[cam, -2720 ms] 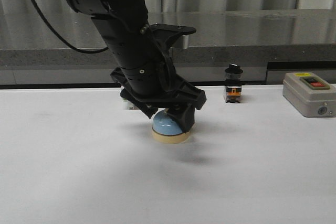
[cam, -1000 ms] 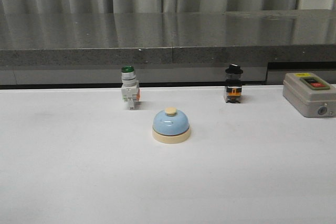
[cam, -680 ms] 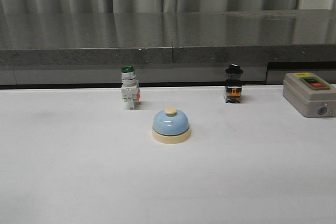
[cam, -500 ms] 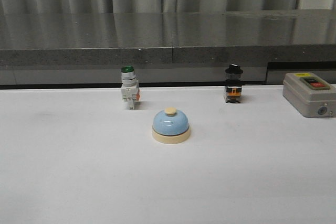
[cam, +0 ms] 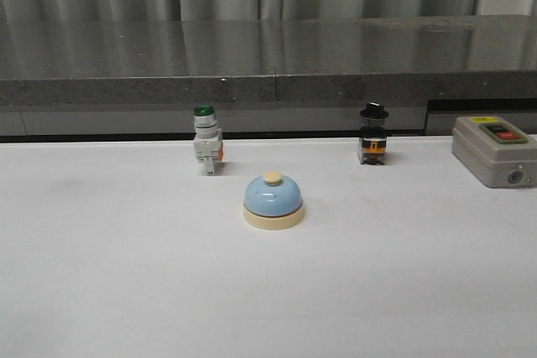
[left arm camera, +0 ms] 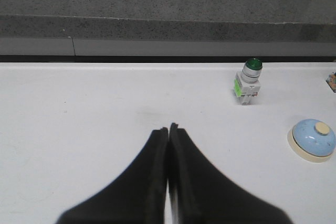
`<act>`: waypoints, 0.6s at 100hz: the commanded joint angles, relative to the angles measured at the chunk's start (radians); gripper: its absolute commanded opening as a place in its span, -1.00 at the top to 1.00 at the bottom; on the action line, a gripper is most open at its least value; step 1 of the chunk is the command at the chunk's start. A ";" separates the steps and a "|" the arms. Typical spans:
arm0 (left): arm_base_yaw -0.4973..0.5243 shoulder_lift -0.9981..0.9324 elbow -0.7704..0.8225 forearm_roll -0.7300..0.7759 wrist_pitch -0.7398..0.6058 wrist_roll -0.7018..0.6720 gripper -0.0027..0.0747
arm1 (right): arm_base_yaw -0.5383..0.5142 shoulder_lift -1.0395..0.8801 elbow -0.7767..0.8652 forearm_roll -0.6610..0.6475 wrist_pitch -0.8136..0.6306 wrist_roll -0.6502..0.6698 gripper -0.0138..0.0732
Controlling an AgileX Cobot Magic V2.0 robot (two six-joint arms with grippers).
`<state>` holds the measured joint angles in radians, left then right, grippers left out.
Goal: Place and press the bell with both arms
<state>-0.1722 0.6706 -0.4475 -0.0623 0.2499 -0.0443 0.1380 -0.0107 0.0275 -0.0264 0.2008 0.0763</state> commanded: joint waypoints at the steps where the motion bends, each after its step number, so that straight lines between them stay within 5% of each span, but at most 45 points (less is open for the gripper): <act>1: 0.002 -0.003 -0.026 0.007 -0.088 -0.008 0.98 | -0.003 -0.016 -0.014 -0.007 -0.085 -0.009 0.82; 28: 0.002 -0.072 0.033 0.032 -0.120 -0.008 0.98 | -0.003 -0.016 -0.014 -0.007 -0.085 -0.009 0.82; 60: 0.004 -0.408 0.272 0.102 -0.174 -0.008 0.98 | -0.003 -0.016 -0.014 -0.007 -0.085 -0.009 0.82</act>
<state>-0.1722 0.3257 -0.1975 0.0201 0.1647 -0.0447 0.1380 -0.0107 0.0275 -0.0264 0.2008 0.0763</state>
